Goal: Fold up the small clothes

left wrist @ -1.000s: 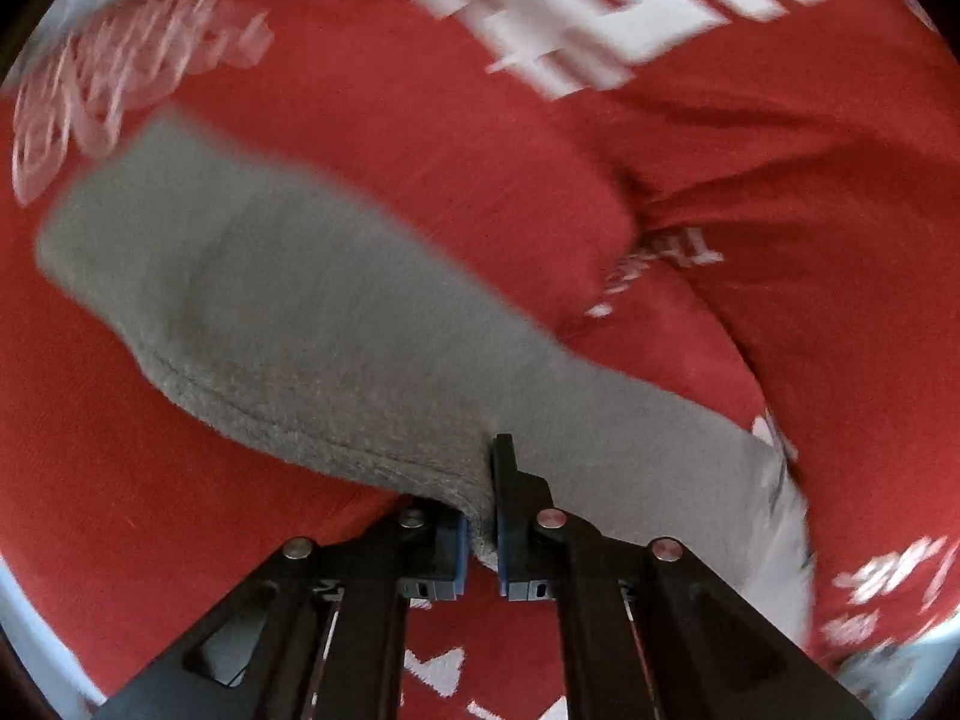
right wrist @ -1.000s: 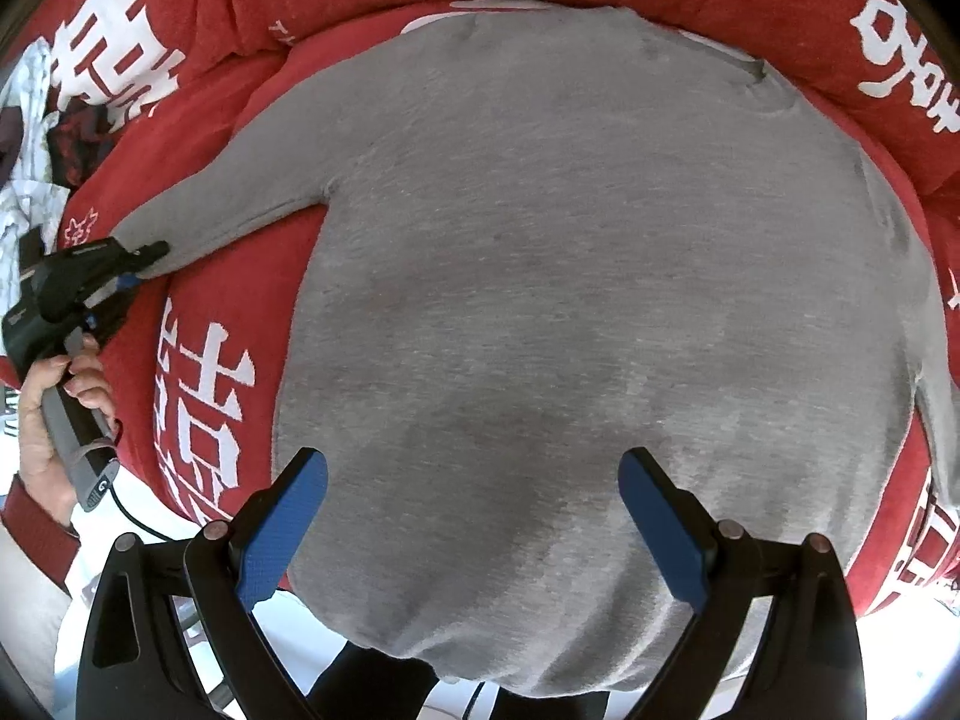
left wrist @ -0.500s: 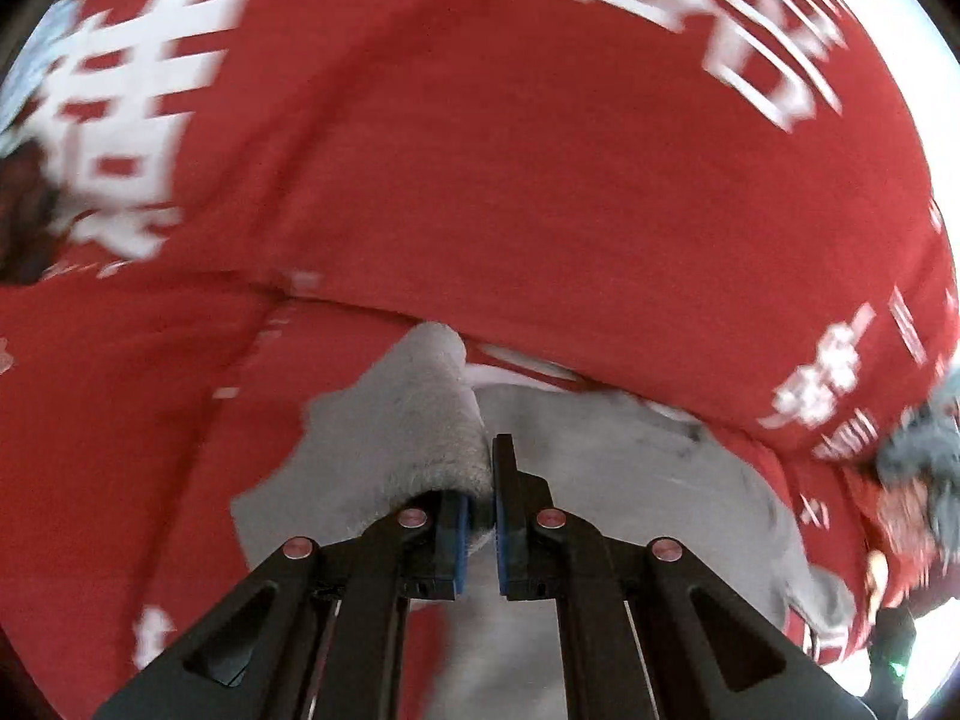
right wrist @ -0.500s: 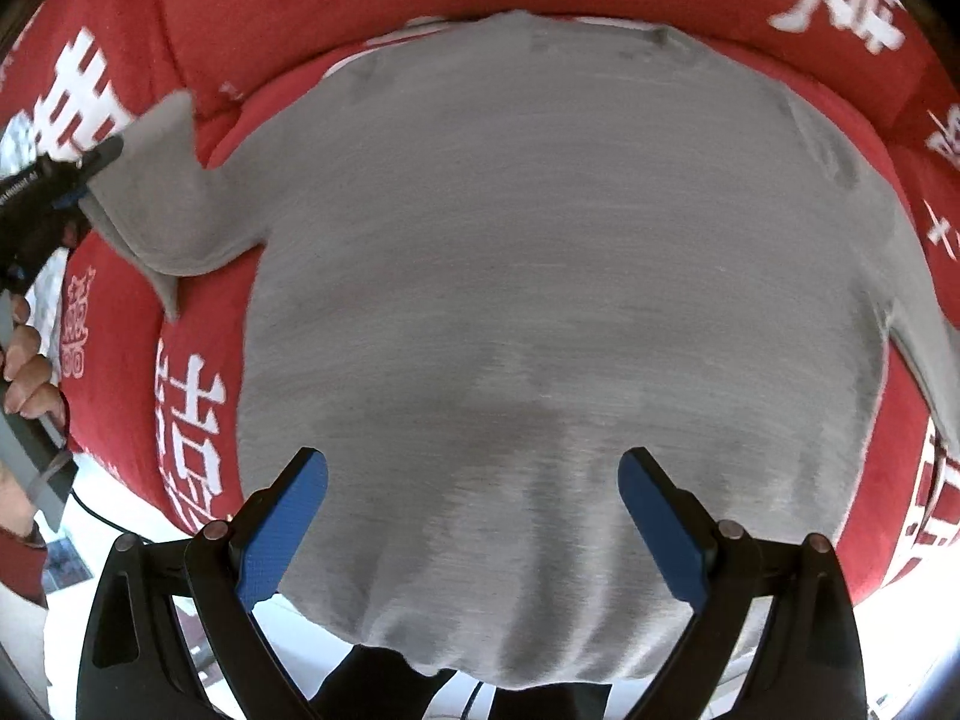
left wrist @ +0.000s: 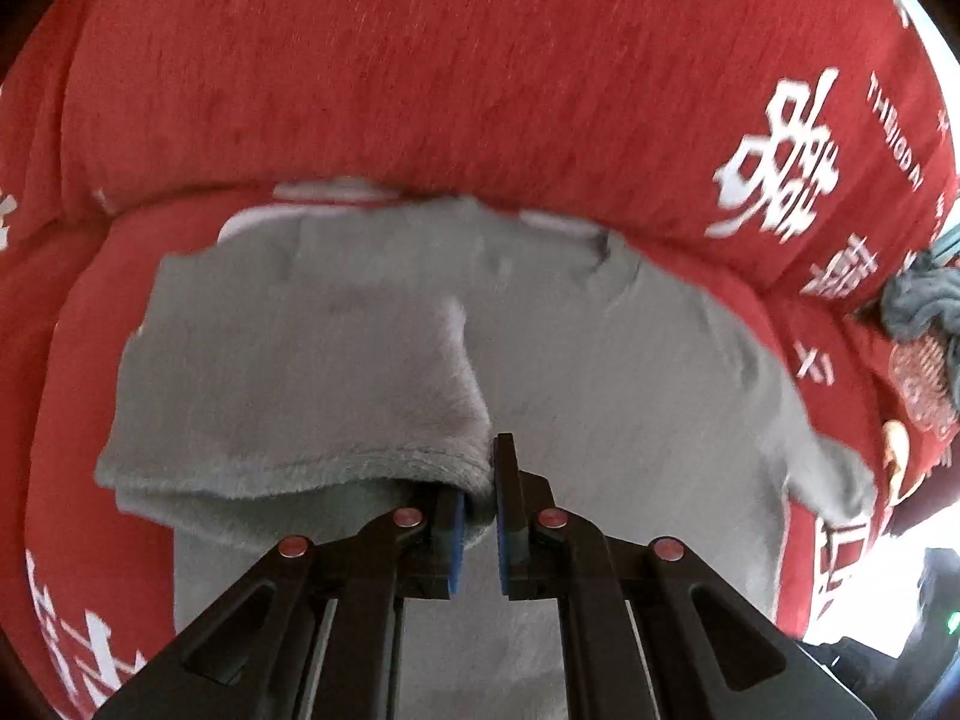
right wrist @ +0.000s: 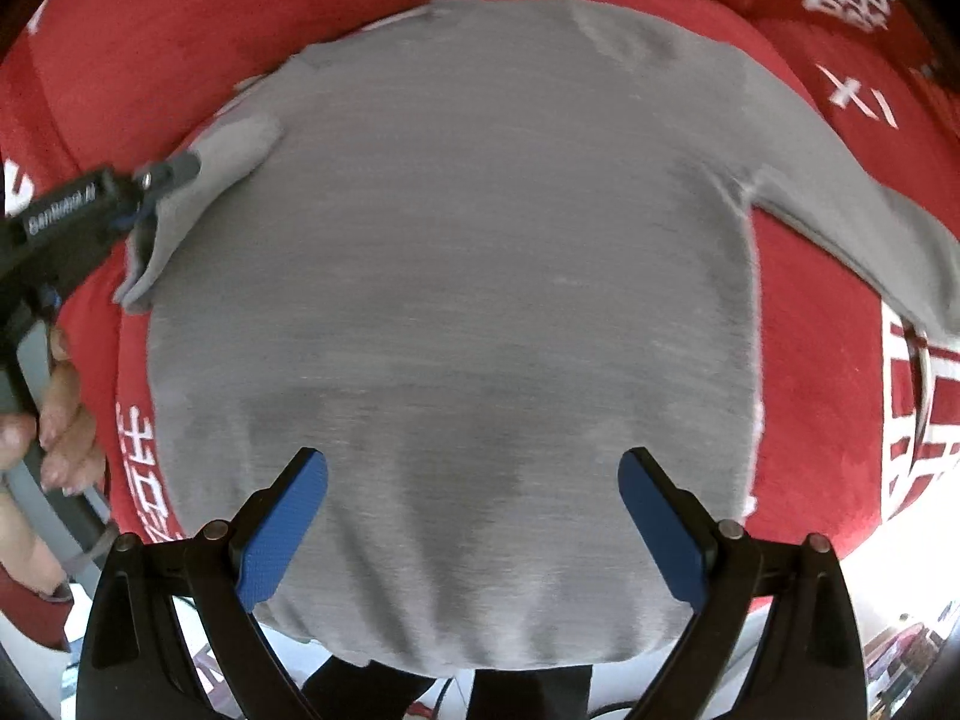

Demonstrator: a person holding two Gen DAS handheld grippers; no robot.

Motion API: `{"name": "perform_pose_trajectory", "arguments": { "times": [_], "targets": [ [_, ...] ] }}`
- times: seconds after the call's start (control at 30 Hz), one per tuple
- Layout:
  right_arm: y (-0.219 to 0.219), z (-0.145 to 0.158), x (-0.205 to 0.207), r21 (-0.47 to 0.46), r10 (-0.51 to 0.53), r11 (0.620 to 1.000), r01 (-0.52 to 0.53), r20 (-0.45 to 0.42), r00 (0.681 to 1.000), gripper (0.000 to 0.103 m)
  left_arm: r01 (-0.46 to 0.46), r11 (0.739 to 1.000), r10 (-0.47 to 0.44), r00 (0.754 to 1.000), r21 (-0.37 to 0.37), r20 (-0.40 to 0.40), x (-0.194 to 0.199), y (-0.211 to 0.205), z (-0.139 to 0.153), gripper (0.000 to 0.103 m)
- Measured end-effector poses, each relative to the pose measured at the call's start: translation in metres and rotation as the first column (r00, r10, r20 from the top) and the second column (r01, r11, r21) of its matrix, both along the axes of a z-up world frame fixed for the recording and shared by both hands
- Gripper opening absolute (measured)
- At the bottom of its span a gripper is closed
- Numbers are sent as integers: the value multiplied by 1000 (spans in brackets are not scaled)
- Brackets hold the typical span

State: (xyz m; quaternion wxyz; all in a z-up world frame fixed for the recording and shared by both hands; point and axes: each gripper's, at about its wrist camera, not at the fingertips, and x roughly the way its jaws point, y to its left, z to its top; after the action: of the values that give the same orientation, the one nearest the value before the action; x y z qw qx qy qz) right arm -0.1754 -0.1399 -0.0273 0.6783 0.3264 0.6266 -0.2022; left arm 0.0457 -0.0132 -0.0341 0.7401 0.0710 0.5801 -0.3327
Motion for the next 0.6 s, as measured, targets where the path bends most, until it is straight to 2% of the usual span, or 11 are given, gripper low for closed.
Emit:
{"name": "perform_pose_trajectory", "arguments": {
  "times": [0.03,0.07,0.1,0.13,0.2,0.27,0.37,0.47,0.57,0.6],
  "targets": [
    [-3,-2,-2,-1,-4,1000,4,-3,1000,99,2,1000,-3,1000,14,3,-2,0,-3,20],
    [-6,-3,-3,-5,-5,1000,5,-5,1000,99,4,999,-4,1000,39,6,-4,5,-3,54],
    [-7,-3,-3,-11,-2,1000,2,-5,1000,99,-14,999,13,1000,52,23,-6,13,1,82],
    [-3,-4,1,-22,7,1000,-7,-7,1000,99,-47,997,44,998,53,55,-6,26,7,86],
    [-1,0,11,-56,44,997,-43,6,999,99,-75,995,70,995,62,71,-4,47,15,86],
    [8,10,34,-108,125,987,-120,43,991,99,-123,988,115,990,93,81,1,68,17,86],
    [29,21,76,-168,263,955,-245,98,960,99,-232,958,218,971,171,94,18,111,10,86],
    [60,29,126,-240,413,897,-371,154,898,99,-325,916,314,946,234,84,33,151,-2,86],
    [99,26,174,-281,543,828,-485,187,818,99,-377,892,373,926,250,65,40,180,-10,86],
    [117,21,191,-298,596,792,-533,187,781,99,-392,884,389,919,256,66,41,190,-12,86]
  ]
}}
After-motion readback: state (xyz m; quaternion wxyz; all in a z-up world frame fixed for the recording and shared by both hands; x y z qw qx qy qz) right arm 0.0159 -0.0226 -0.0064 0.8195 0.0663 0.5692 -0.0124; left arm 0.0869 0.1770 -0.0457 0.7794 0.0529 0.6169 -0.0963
